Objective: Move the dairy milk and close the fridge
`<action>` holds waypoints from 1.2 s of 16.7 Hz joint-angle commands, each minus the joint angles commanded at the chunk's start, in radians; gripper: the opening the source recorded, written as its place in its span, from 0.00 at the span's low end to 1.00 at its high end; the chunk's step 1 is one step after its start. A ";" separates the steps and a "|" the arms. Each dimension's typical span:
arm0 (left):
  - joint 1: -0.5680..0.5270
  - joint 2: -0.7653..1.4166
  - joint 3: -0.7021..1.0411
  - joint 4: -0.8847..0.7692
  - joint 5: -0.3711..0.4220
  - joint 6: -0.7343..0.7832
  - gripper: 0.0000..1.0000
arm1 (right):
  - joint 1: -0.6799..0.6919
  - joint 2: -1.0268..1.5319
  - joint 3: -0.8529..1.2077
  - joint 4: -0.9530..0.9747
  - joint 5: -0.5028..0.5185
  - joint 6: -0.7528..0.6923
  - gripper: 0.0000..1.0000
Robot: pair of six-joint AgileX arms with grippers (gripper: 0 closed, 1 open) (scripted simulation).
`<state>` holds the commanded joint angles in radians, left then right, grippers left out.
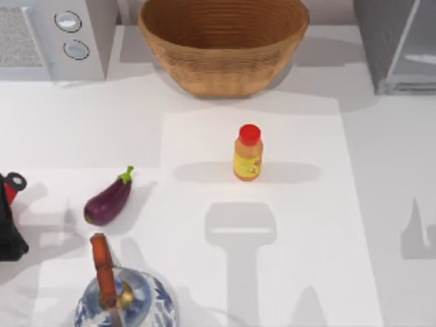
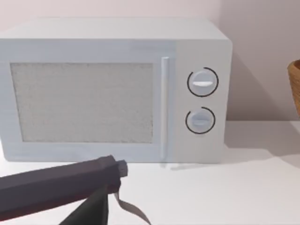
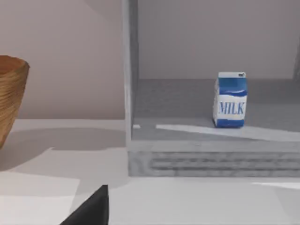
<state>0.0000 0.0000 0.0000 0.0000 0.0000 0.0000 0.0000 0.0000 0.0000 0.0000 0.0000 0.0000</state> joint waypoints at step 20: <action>0.000 0.000 0.000 0.000 0.000 0.000 1.00 | 0.001 -0.666 0.556 -1.157 0.003 -0.019 1.00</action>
<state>0.0000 0.0000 0.0000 0.0000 0.0000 0.0000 0.0009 -0.6656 0.5555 -1.1571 0.0025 -0.0193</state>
